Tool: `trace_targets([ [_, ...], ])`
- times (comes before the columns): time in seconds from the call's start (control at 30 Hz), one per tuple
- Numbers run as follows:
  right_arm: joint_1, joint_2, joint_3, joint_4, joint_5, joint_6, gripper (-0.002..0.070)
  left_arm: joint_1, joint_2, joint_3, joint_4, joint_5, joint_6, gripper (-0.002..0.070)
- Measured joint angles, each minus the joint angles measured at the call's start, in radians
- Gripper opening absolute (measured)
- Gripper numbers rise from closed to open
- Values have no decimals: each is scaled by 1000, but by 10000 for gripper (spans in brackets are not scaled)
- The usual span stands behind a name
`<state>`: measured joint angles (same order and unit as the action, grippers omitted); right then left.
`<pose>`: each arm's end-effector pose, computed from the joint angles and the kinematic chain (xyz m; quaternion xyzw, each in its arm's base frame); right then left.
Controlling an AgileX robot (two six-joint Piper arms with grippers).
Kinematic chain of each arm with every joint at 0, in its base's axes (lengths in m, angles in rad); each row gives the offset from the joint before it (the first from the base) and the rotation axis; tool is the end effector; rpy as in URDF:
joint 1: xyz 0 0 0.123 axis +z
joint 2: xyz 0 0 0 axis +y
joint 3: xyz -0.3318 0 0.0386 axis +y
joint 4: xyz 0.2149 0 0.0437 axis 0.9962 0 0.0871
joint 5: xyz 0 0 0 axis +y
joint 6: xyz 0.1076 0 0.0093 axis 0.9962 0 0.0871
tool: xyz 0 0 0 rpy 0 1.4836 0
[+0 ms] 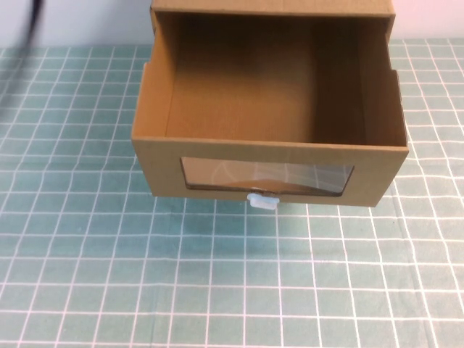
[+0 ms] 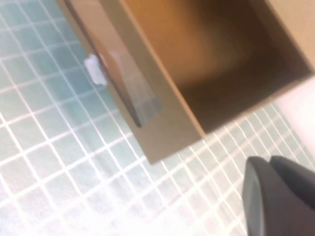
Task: Open the shoe box
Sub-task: 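Pull the top drawer of the cardboard box fully open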
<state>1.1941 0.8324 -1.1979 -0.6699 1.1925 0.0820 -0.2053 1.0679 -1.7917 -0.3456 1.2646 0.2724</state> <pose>0.0802 0.0333 0.4586 -0.4457 0.7404 -0.0368 0.5019 0.0894 -0.0543 0.5642 0.2394 0.8015 -0.1489 0.5274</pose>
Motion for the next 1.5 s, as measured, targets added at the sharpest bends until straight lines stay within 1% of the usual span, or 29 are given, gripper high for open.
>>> trace_targets([
  [0.1,0,-47,81,5,-72,0,-10,0,-172,277,25,-95,0,-5],
  [0.17,0,-70,128,-7,-108,0,-10,0,-282,456,32,-190,0,-5],
  [0.27,0,-89,176,-22,-123,0,-12,0,-399,644,32,-268,0,-5],
  [0.37,0,-89,196,-17,-131,0,-13,0,-452,773,34,-299,0,-5],
  [0.7,0,-89,205,96,-129,0,-13,0,-456,927,34,-281,-5,-5],
  [1.0,0,-89,205,135,-128,0,-13,0,-455,948,36,-257,-5,-5],
  [1.1,0,-89,205,148,-126,0,-13,0,-455,950,58,-282,-5,-5],
  [1.2,0,-89,205,152,-126,0,-13,0,-475,973,72,-361,-5,-5],
  [1.3,0,-89,205,152,-126,0,-13,0,-562,1031,76,-450,-5,-5],
  [1.4,0,-89,205,152,-126,0,-13,0,-692,1116,76,-601,18,-5],
  [1.5,0,-89,205,152,-126,0,-13,0,-828,1247,76,-798,61,-5],
])
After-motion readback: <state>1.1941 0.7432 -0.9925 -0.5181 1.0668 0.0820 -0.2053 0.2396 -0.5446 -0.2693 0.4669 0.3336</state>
